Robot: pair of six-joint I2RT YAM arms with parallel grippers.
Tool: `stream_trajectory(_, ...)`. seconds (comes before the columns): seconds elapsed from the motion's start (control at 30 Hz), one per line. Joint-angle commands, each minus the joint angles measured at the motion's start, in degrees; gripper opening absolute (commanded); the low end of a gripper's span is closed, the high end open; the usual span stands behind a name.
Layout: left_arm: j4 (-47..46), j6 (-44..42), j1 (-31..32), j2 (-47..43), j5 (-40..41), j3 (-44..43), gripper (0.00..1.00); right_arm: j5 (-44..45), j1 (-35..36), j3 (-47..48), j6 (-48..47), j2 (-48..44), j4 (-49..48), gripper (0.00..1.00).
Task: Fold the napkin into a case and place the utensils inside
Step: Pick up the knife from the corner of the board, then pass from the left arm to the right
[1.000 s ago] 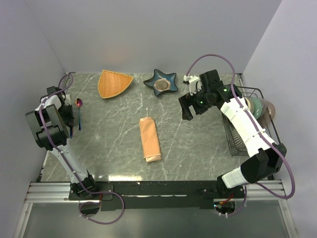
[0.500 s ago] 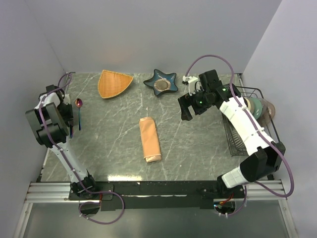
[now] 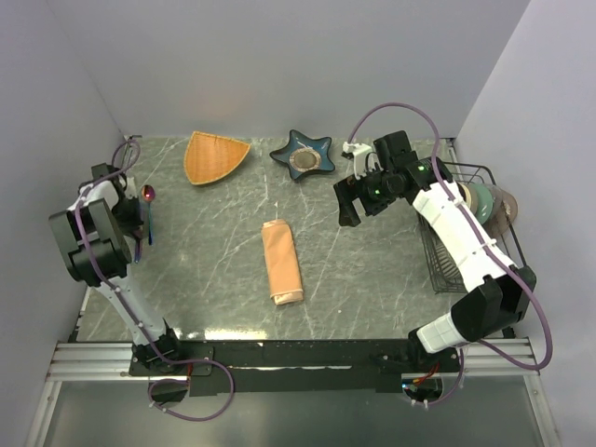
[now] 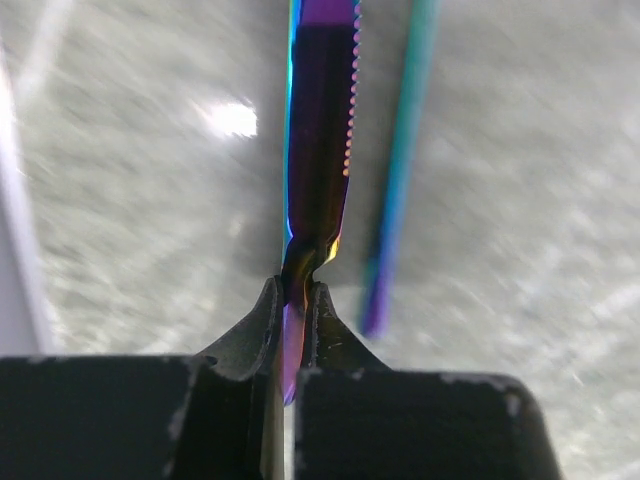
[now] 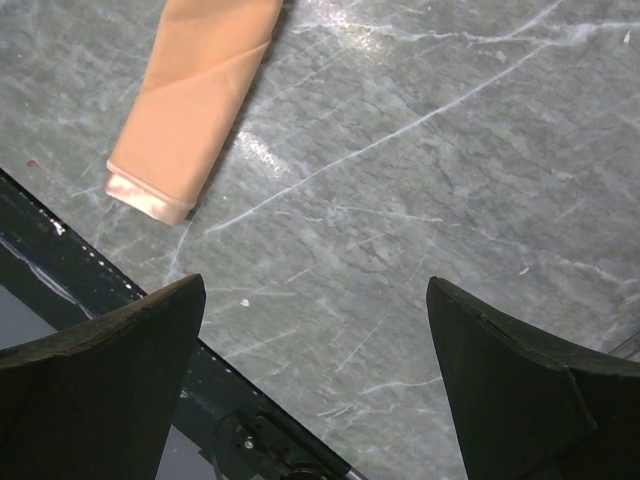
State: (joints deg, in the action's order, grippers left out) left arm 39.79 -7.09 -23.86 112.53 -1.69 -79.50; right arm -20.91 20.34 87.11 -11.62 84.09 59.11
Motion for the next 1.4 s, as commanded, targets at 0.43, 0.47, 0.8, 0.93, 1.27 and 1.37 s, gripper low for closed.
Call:
stream_trajectory(0.43,-8.6,15.1,23.5,-32.4,-3.8,14.6,0.01,-9.7,-0.3,1.1,14.9,-2.9,-16.4,1.00)
stream_trajectory(0.47,-9.6,17.4,25.6,-35.3,-3.1,15.3,0.01,-8.9,-0.3,1.4,19.2,-2.4,-19.5,1.00)
stream_trajectory(0.8,-17.5,29.9,39.1,-43.2,-2.5,15.4,0.01,-12.7,2.8,1.9,32.7,2.8,-31.0,1.00)
stream_trajectory(0.93,-18.8,34.9,39.5,-41.7,-4.5,11.0,0.01,-9.4,8.6,-5.7,33.3,-1.0,-38.8,1.00)
stream_trajectory(1.27,-20.6,43.1,40.6,-38.8,-8.2,6.2,0.01,6.0,21.2,-9.8,31.0,1.3,-50.8,0.99)
stream_trajectory(1.37,-20.7,44.0,40.7,-38.9,-8.7,6.2,0.01,7.0,22.5,-6.9,30.8,4.3,-51.3,0.98)
